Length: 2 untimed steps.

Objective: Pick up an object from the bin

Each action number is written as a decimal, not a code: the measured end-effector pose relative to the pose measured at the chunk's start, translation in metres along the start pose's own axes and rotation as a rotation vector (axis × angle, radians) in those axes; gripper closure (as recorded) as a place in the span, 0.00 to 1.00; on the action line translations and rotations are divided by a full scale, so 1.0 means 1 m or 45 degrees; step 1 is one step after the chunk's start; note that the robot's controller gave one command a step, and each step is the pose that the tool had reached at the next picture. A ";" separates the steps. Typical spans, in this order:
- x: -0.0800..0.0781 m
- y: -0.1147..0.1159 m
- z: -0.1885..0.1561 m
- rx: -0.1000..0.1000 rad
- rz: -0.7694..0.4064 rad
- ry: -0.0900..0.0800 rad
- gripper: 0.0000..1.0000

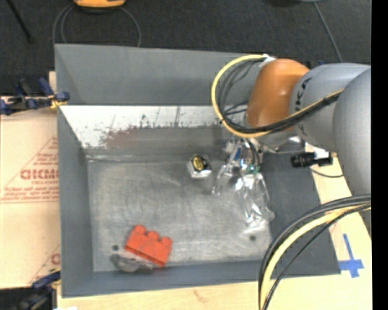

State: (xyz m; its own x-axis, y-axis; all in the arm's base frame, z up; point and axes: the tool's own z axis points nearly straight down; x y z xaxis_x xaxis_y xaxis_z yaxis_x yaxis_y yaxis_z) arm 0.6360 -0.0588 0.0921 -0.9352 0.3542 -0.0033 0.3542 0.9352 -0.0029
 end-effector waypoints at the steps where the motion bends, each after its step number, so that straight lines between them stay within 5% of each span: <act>1: 0.018 0.061 0.014 -0.006 0.449 0.000 0.00; 2: 0.016 0.059 0.012 -0.004 0.446 -0.005 1.00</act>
Offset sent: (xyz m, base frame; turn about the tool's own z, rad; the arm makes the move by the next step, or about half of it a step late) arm 0.0034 0.0632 -0.0157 0.3564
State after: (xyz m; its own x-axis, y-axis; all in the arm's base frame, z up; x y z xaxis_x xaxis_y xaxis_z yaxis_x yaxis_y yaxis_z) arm 0.6420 0.0022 0.0794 -0.7567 0.6538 -0.0076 0.6538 0.7567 0.0023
